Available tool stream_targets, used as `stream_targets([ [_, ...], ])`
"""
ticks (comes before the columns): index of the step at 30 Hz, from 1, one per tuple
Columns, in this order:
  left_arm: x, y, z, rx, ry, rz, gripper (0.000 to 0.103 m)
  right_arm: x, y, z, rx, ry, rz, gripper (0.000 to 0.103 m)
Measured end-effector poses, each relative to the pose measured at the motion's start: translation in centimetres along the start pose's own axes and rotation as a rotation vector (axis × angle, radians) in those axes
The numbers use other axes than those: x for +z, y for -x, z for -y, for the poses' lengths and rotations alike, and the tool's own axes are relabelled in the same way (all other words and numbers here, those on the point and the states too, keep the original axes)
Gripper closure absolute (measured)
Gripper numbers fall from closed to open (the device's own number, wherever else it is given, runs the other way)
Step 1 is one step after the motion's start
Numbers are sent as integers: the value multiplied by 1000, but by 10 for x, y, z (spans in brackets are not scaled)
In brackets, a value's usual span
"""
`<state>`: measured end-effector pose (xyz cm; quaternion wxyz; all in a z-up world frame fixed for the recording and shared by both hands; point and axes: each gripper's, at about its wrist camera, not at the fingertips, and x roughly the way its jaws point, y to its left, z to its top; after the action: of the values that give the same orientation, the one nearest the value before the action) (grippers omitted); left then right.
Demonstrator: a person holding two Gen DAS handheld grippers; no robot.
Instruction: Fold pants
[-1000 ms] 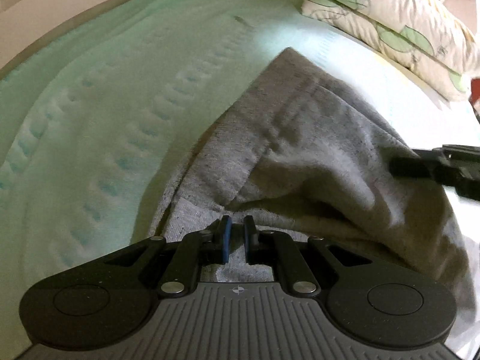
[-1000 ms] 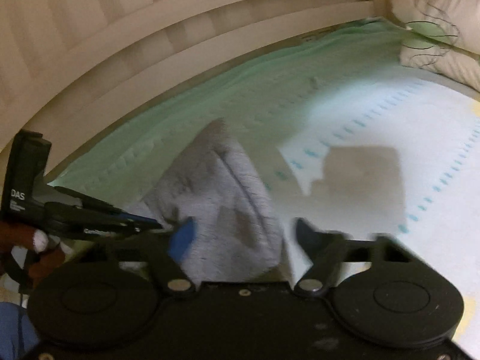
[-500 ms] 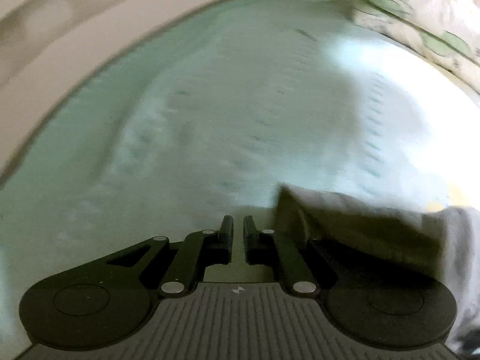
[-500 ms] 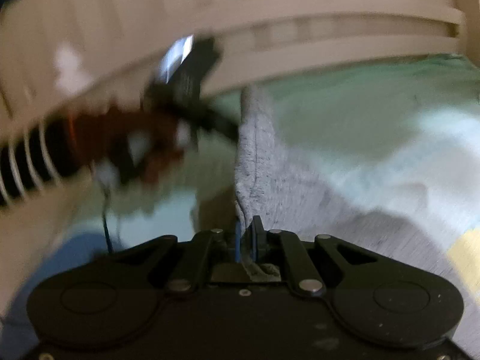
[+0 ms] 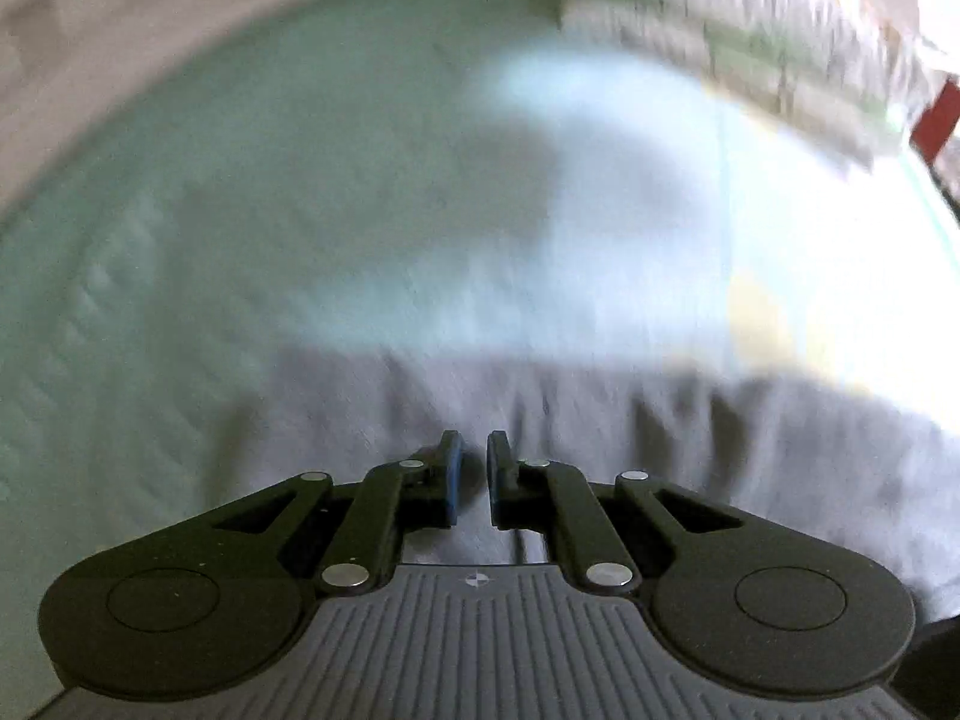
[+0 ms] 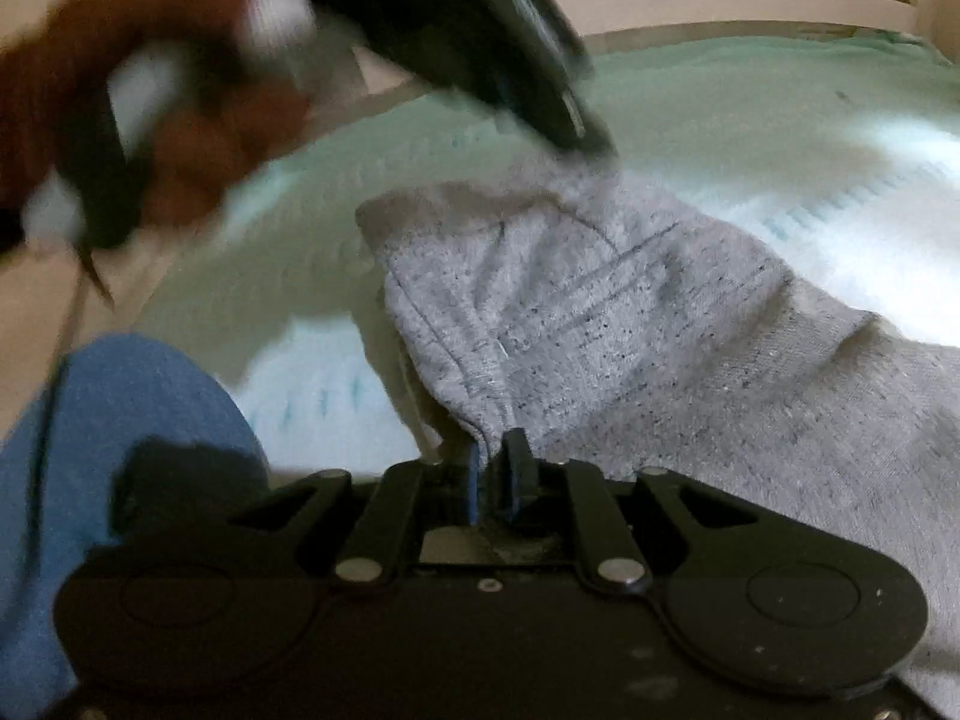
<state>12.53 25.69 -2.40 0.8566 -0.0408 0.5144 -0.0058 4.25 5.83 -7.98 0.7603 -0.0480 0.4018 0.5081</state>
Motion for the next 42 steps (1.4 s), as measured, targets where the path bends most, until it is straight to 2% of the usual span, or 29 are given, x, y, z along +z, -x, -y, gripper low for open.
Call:
stream_targets([
  [1,-4,-10,4,13,-5,-25,94,-2,13,0,4,-19,13,88],
  [3,-16,-21,11,63,-48,-19,94,-7,36,1,-2,-41,42,88],
  [6,-16,-20,12,73,-18,-1,95,-20,85,18,-83,-46,63,87],
  [11,-27,-4,22,78,-2,20,94,-59,149,56,-278,-16,-35,86],
  [13,-32,5,30,28,-3,24,94,-79,165,65,-336,-6,-79,86],
  [17,-40,9,34,16,-6,11,94,-106,178,72,-334,8,-142,83],
  [18,-38,6,31,17,9,0,94,-109,167,74,-329,18,-156,81],
  [20,-35,-2,25,37,31,-28,94,-117,166,68,-327,62,-186,64],
  [22,-31,-12,21,48,30,-43,94,-127,168,62,-333,121,-212,59],
  [27,-25,-21,25,74,-8,-32,94,-132,154,59,-383,193,-252,59],
  [30,-25,-22,23,68,-1,-32,94,-138,147,60,-413,214,-269,65],
  [31,-25,-22,22,60,10,-33,94,-138,149,60,-416,215,-264,89],
  [32,-24,-22,18,44,27,-36,94,-137,151,62,-407,203,-262,99],
  [35,-23,-22,9,4,64,-45,94,-131,168,68,-355,172,-238,99],
  [38,-21,-23,2,-19,82,-51,94,-126,190,72,-285,194,-240,99],
  [40,-19,-24,2,-18,73,-52,94,-128,194,72,-223,214,-265,99],
  [42,-18,-24,6,1,43,-50,94,-134,180,69,-228,249,-308,99],
])
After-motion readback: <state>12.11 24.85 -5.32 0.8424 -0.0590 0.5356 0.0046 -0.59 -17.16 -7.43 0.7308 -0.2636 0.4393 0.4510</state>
